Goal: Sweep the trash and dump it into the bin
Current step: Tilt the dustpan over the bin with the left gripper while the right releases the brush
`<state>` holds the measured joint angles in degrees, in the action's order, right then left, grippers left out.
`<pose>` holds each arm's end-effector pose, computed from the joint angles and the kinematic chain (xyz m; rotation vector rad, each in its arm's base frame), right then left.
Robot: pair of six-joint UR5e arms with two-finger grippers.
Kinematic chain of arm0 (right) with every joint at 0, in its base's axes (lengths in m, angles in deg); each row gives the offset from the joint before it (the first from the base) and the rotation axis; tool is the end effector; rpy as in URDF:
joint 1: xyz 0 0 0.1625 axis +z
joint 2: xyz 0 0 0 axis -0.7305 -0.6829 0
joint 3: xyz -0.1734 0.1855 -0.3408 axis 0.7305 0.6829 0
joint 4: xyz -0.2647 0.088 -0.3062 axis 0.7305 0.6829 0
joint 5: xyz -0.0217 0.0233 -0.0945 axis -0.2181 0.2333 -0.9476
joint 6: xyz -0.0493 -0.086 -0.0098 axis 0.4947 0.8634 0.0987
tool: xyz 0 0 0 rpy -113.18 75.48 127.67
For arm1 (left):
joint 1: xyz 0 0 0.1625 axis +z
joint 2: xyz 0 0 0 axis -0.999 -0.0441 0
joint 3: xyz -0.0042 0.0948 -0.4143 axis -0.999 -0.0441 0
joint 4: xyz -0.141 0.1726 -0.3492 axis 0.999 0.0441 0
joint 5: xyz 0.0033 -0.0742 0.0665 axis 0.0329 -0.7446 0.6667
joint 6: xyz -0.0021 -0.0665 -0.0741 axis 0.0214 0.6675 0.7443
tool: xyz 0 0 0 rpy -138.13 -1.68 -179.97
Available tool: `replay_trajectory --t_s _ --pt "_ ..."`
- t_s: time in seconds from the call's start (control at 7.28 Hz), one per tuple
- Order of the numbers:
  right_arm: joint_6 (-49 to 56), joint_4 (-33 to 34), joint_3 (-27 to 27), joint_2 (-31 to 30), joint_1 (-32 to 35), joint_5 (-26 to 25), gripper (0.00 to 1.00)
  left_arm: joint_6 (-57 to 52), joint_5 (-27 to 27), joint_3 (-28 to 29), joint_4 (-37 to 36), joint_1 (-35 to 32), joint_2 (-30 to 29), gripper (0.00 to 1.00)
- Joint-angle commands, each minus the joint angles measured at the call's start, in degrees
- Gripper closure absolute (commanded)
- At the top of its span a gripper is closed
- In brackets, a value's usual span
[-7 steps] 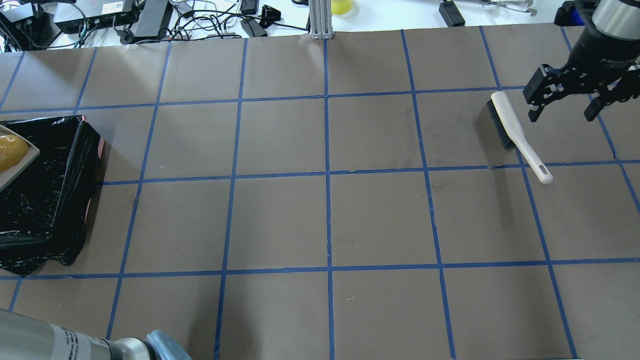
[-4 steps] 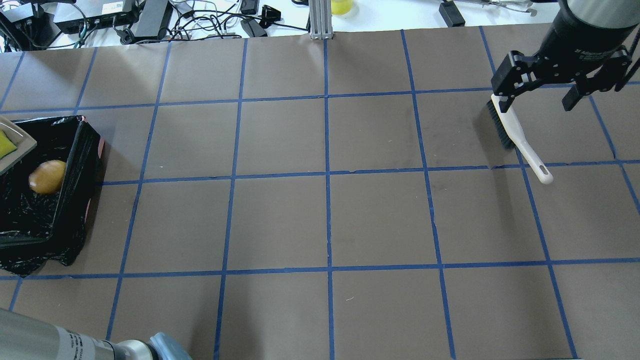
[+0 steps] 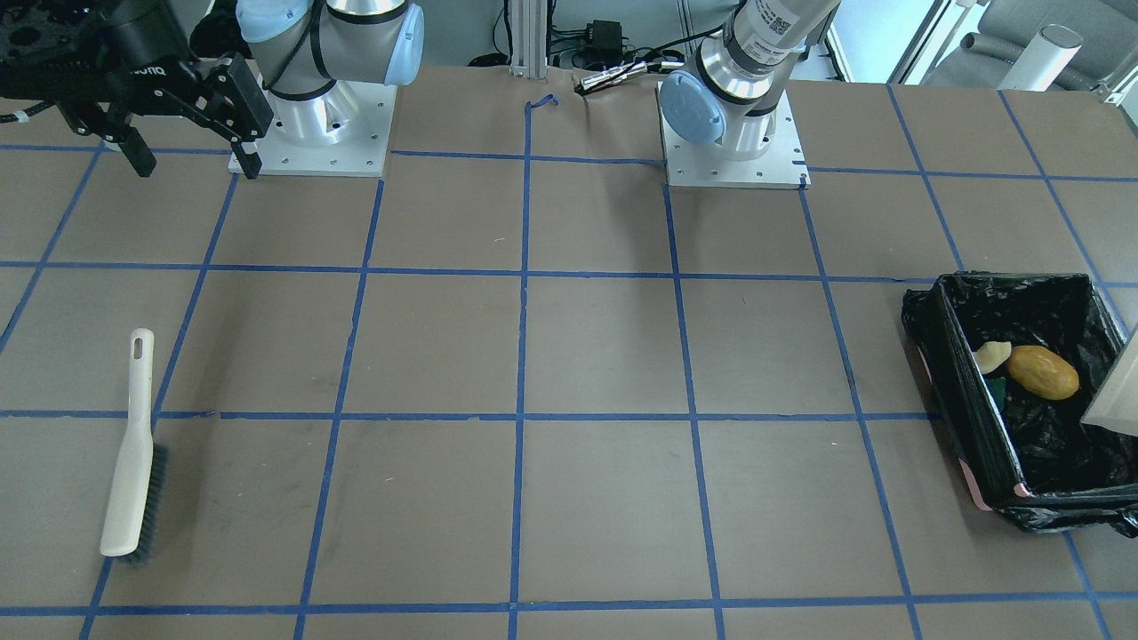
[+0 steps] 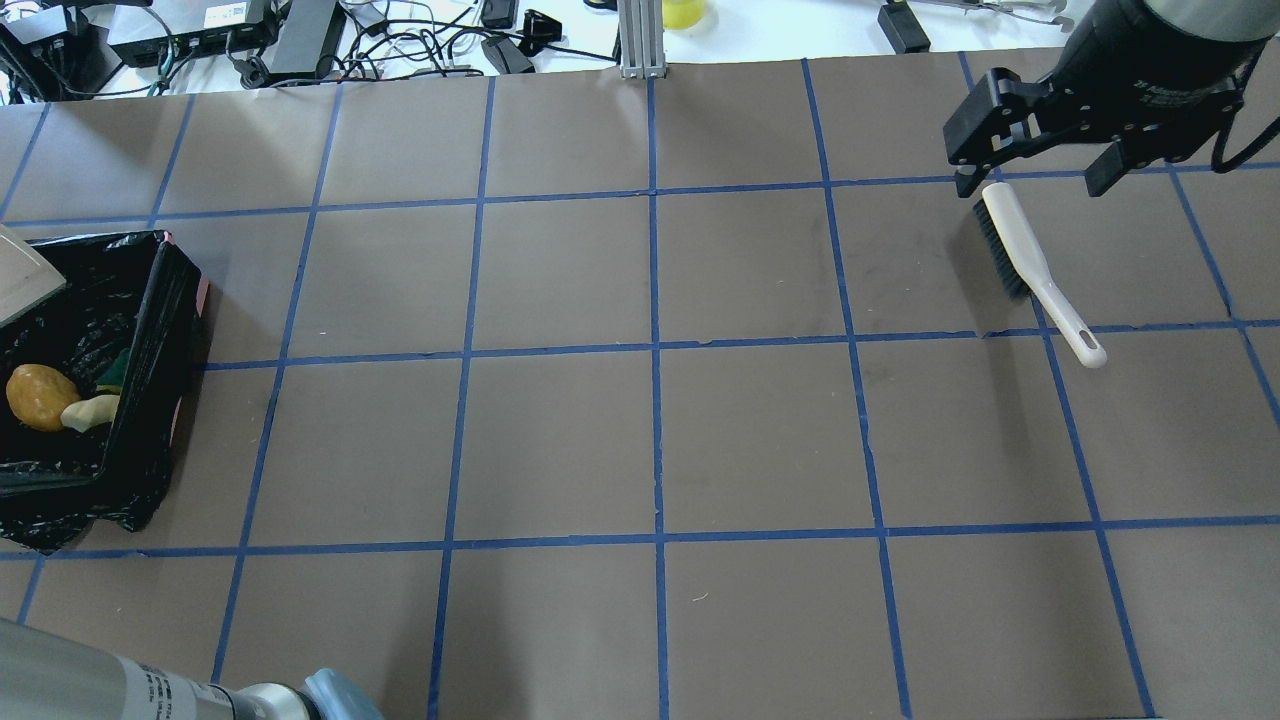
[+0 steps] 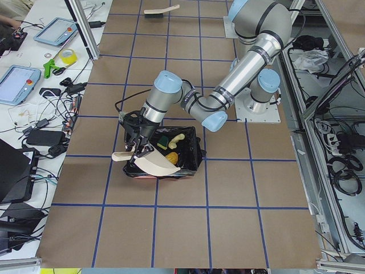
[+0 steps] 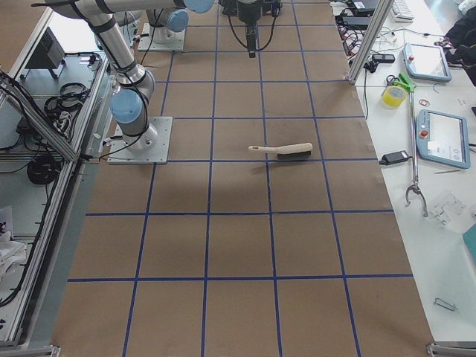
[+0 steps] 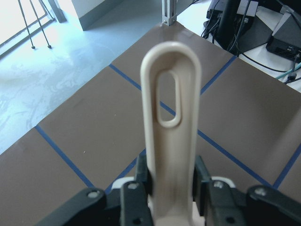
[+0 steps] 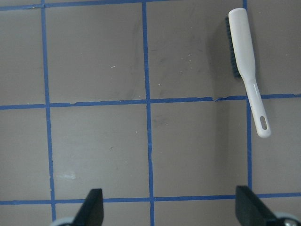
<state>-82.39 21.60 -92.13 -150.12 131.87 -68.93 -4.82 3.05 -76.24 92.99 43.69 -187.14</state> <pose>0.0982 -0.4625 0.5458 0.0434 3.0900 -0.2274 0.3802 -0.5485 0.4258 -0.9119 2.4576 -0.9862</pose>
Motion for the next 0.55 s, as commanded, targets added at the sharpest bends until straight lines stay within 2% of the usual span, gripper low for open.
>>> replay_trajectory --t_s 0.0,0.14,0.27,0.41 --pt "-0.5 13.6 -1.9 3.1 0.1 1.2 0.0 -0.2 0.2 -0.9 -2.1 -1.4 0.5 1.0" --pt "-1.2 15.8 0.6 6.2 0.0 0.0 0.0 -0.1 1.3 -0.7 0.1 -2.5 1.9 1.0" --pt "-4.6 15.8 3.8 9.1 0.0 -4.2 0.0 0.1 2.8 0.2 6.7 -3.0 3.6 1.0" --pt "-6.8 15.0 4.8 9.7 0.1 -5.9 0.0 1.8 3.1 2.2 14.2 -3.8 5.5 1.0"
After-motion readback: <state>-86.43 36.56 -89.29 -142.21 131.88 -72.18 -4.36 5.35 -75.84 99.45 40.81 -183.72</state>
